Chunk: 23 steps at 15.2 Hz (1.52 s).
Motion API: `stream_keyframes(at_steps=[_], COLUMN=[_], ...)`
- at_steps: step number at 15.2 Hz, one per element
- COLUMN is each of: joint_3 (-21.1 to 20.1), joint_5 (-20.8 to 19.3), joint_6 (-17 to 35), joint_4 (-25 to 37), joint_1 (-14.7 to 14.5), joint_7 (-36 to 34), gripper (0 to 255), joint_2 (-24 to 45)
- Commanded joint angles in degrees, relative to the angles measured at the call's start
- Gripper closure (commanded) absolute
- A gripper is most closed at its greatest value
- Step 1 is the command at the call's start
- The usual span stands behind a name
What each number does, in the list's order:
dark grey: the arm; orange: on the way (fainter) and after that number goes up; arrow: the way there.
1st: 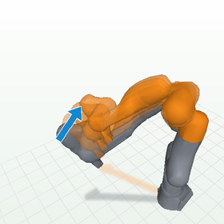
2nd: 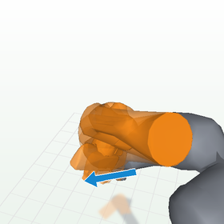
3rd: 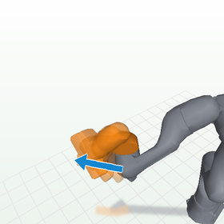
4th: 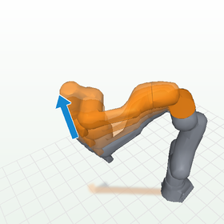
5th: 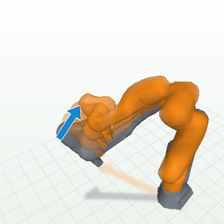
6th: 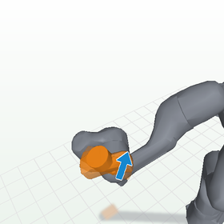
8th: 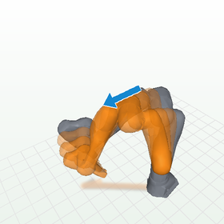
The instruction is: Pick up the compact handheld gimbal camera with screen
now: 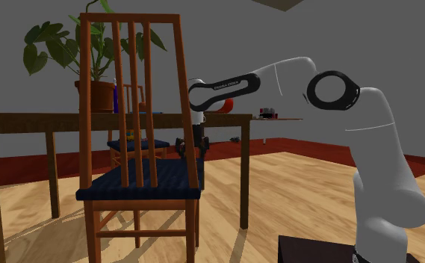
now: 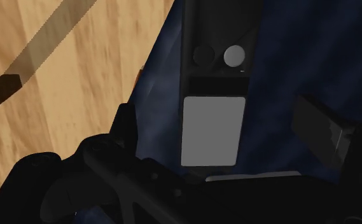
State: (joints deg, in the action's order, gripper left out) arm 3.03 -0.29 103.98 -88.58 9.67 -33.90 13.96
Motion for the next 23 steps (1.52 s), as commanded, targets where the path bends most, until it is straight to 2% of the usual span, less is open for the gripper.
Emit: stream_keyframes(at_steps=[1,4,5,14,23], joint_3=[0.03,0.03,0.01,0.03,0.05], joint_5=[0.00,0.00,0.00,0.00,0.02], joint_6=[1.61,2.79,2.81,2.79,-4.16], joint_4=[-1.62,-2.74,-2.71,-2.73,4.28], joint_1=[0.05,0.04,0.01,0.04,0.08], joint_7=[0.04,0.03,-0.02,0.03,0.12], gripper=[0,0,255,255,255], joint_2=[-0.04,0.03,0.08,0.04,0.09])
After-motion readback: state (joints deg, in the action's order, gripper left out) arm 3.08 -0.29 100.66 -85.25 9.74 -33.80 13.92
